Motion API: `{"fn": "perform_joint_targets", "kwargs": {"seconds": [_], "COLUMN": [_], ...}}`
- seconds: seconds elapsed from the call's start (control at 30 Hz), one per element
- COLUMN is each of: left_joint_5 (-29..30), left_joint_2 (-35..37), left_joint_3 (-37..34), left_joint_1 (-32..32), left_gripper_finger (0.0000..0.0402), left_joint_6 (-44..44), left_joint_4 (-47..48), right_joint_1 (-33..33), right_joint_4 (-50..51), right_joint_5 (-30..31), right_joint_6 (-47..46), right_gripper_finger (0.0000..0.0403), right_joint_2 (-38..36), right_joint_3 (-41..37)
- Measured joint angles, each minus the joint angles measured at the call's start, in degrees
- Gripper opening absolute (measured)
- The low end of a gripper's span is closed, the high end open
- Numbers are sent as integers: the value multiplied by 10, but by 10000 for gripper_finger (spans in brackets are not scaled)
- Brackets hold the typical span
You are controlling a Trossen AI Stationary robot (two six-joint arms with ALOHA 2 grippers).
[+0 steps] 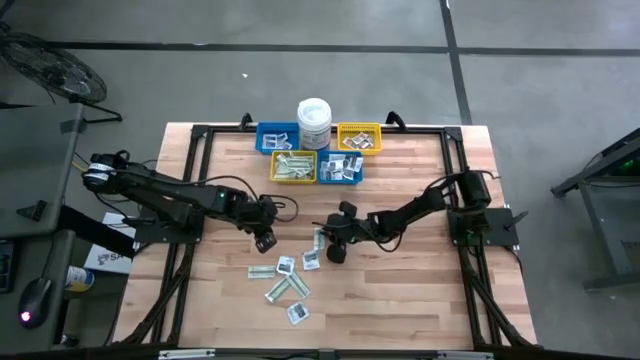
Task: Pick & Place First Aid Supplies
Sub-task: Put the green bandage pad into the left yellow bin
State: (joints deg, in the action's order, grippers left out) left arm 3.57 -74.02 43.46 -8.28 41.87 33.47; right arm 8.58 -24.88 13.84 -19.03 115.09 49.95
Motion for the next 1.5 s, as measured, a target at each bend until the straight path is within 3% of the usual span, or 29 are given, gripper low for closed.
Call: {"fn": "perform_joint_targets", "kwargs": {"seconds": [0.1, 0.33, 0.63, 1.03, 1.5], "left_joint_5": [0, 0, 2, 1, 7], "left_joint_2": [0, 0, 0, 0, 0], "left_joint_3": [0, 0, 0, 0, 0], "left_joint_1": [0, 0, 0, 0, 0], "left_gripper_finger": [159, 159, 159, 159, 159], "left_joint_6": [0, 0, -1, -85, -181], "left_joint_4": [1, 5, -54, -216, -370], "right_joint_1": [0, 1, 1, 6, 35], "right_joint_4": [-9, -44, -61, -59, 19], "right_joint_5": [0, 4, 100, 174, 171], "right_joint_6": [-24, -96, -118, -24, 47], "right_gripper_finger": [8, 2, 1, 0, 0], "right_joint_2": [0, -3, -57, -158, -250], "right_joint_3": [0, -3, -3, -2, -2]}}
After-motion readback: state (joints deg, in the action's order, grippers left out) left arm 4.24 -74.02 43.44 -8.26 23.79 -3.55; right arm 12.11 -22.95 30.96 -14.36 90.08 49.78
